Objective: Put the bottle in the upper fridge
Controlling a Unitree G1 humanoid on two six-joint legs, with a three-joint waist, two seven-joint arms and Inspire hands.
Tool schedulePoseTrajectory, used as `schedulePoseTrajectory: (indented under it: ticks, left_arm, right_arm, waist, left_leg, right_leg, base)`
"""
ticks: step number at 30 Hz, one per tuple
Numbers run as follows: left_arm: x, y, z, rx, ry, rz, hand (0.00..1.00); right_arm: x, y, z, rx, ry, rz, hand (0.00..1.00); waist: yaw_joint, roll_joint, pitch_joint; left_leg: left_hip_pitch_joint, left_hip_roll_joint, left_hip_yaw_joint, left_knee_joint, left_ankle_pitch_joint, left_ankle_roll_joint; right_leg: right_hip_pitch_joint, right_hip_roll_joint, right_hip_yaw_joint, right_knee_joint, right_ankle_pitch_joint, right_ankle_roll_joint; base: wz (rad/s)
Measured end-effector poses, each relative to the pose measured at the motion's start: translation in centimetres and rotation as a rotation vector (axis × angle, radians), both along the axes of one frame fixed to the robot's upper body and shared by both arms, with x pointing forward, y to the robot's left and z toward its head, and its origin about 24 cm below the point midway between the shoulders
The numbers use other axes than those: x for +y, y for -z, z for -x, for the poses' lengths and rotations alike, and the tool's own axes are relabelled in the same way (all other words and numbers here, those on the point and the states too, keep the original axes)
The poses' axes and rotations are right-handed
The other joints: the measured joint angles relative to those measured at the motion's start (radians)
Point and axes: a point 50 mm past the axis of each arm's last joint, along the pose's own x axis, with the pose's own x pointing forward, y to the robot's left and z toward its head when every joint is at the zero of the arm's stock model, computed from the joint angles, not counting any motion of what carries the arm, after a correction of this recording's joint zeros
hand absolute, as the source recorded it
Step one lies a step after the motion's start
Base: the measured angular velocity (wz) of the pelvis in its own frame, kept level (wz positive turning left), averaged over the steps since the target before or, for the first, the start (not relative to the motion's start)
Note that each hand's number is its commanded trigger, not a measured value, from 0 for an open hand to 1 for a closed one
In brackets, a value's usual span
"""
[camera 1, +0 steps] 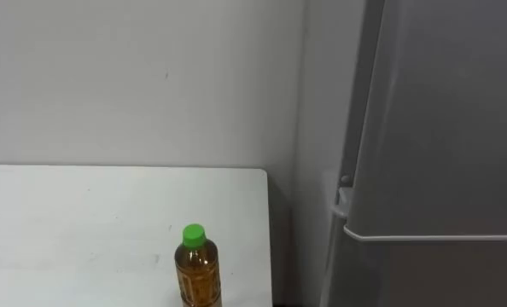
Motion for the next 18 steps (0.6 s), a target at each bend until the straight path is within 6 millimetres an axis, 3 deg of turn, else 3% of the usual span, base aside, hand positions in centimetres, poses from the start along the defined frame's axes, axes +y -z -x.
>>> schedulePoseTrajectory:
  ticks: [18]
  left_arm:
    - [0.12, 0.11, 0.76, 0.009, -0.093, 0.025, 0.0]
  right_arm:
    - [-0.02, 0.02, 0.03, 0.005, -0.013, 0.005, 0.0]
  waist:
    - [-0.001, -0.007, -0.001]
  left_leg:
    - [0.0, 0.0, -0.007, 0.007, 0.0, 0.0]
  right_leg:
    - [0.005, -0.001, -0.019, 0.0, 0.0, 0.0]
  base:
    - [0.01]
